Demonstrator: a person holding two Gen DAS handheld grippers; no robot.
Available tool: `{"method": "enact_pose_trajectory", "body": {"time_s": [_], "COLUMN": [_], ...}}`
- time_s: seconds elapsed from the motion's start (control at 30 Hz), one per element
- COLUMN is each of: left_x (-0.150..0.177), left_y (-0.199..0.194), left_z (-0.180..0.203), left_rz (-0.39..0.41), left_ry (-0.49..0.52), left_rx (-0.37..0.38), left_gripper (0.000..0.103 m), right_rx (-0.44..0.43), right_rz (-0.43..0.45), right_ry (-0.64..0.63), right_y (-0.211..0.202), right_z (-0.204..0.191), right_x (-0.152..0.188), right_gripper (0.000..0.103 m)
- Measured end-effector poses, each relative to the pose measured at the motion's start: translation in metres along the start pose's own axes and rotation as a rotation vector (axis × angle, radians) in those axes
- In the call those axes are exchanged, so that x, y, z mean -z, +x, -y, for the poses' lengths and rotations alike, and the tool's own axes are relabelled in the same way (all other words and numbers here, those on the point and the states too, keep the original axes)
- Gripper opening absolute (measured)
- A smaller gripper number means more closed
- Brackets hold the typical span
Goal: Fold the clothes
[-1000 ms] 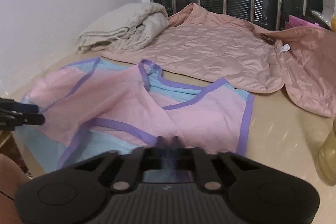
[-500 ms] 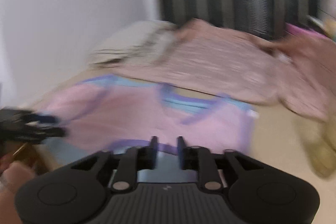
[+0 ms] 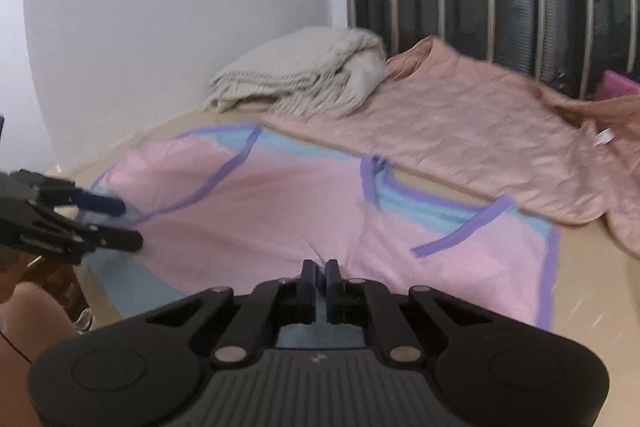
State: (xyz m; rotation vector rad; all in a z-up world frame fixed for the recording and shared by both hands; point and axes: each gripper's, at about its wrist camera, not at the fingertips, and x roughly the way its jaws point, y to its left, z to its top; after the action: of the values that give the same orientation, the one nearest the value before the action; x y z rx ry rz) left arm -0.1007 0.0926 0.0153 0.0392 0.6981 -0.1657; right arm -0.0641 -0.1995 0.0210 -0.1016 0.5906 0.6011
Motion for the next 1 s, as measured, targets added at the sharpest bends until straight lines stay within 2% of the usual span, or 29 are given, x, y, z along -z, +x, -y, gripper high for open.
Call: {"method": "enact_pose_trajectory", "body": {"time_s": [0.13, 0.2, 0.27, 0.4, 0.47, 0.57, 0.67, 0.7, 0.73, 0.9, 0.97, 1.0], "left_x": [-0.001, -0.001, 0.001, 0.006, 0.008, 0.008, 0.007, 0.007, 0.007, 0.008, 0.008, 0.008], "left_y": [0.0, -0.001, -0.001, -0.005, -0.007, -0.007, -0.006, -0.006, -0.006, -0.006, -0.006, -0.006], "left_z": [-0.004, -0.004, -0.004, -0.006, -0.008, -0.008, -0.007, -0.007, -0.007, -0.007, -0.006, -0.006], "left_rz": [-0.003, -0.004, -0.003, 0.0, 0.002, 0.004, 0.004, 0.004, 0.003, 0.006, 0.007, 0.008], "left_ry": [-0.017, -0.015, 0.006, 0.017, 0.018, 0.02, 0.019, 0.019, 0.02, 0.019, 0.018, 0.018], "left_rx": [0.006, 0.005, -0.002, -0.009, -0.008, -0.01, -0.013, -0.012, -0.012, -0.014, -0.015, -0.015], "left_gripper": [0.071, 0.071, 0.071, 0.076, 0.078, 0.078, 0.079, 0.079, 0.079, 0.079, 0.08, 0.08], "right_rx": [-0.007, -0.032, -0.014, 0.031, 0.096, 0.154, 0.205, 0.222, 0.239, 0.318, 0.332, 0.315], "right_rz": [-0.004, -0.079, -0.1, -0.022, 0.001, 0.001, -0.003, -0.005, -0.006, -0.013, -0.014, -0.011], "right_ry": [0.044, 0.05, 0.024, 0.132, 0.191, 0.224, 0.25, 0.259, 0.267, 0.31, 0.327, 0.338], "right_y": [-0.015, -0.006, -0.005, -0.022, -0.022, -0.015, -0.007, -0.004, -0.002, 0.009, 0.006, 0.005], "right_z": [-0.003, -0.004, -0.007, 0.023, 0.046, 0.056, 0.062, 0.064, 0.066, 0.076, 0.081, 0.083], "right_x": [-0.004, -0.001, 0.002, -0.01, -0.016, -0.014, -0.011, -0.01, -0.009, -0.004, -0.001, 0.0], "right_gripper": [0.004, 0.009, 0.009, 0.031, 0.032, 0.035, 0.033, 0.026, 0.0, 0.0, 0.0, 0.004]}}
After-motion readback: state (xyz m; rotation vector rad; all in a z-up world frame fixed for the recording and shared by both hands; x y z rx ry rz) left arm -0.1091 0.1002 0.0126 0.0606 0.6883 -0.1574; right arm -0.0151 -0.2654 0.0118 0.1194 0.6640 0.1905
